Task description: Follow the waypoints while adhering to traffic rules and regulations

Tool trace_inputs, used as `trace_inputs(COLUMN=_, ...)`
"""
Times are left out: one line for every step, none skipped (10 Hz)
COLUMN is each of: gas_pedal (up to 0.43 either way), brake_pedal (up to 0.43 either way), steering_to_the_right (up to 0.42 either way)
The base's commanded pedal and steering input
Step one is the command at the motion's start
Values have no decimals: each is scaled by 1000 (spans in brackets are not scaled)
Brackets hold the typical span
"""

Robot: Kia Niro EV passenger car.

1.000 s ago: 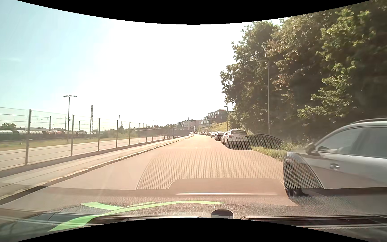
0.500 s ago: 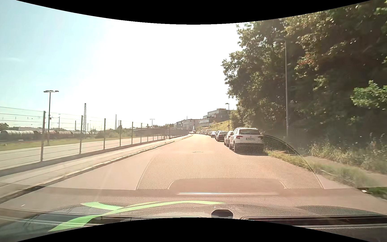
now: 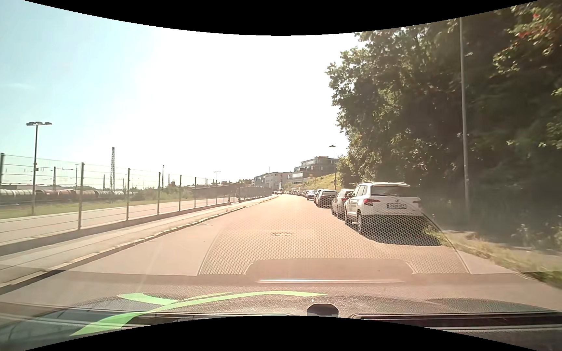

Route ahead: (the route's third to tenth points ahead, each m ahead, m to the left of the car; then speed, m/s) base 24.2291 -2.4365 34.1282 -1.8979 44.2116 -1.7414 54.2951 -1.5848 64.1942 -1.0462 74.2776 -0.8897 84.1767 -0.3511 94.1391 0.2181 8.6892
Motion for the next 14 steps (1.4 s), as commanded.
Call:
trace_inputs(gas_pedal=150, brake_pedal=0, steering_to_the_right=-1)
trace_inputs(gas_pedal=150, brake_pedal=0, steering_to_the_right=-1)
trace_inputs(gas_pedal=150, brake_pedal=0, steering_to_the_right=-1)
trace_inputs(gas_pedal=150, brake_pedal=0, steering_to_the_right=-2)
trace_inputs(gas_pedal=150, brake_pedal=0, steering_to_the_right=-3)
trace_inputs(gas_pedal=150, brake_pedal=0, steering_to_the_right=-3)
trace_inputs(gas_pedal=150, brake_pedal=0, steering_to_the_right=-3)
trace_inputs(gas_pedal=150, brake_pedal=0, steering_to_the_right=-3)
trace_inputs(gas_pedal=150, brake_pedal=0, steering_to_the_right=-3)
trace_inputs(gas_pedal=150, brake_pedal=0, steering_to_the_right=-3)
trace_inputs(gas_pedal=157, brake_pedal=0, steering_to_the_right=-3)
trace_inputs(gas_pedal=157, brake_pedal=0, steering_to_the_right=-3)
trace_inputs(gas_pedal=157, brake_pedal=0, steering_to_the_right=-3)
trace_inputs(gas_pedal=157, brake_pedal=0, steering_to_the_right=-3)
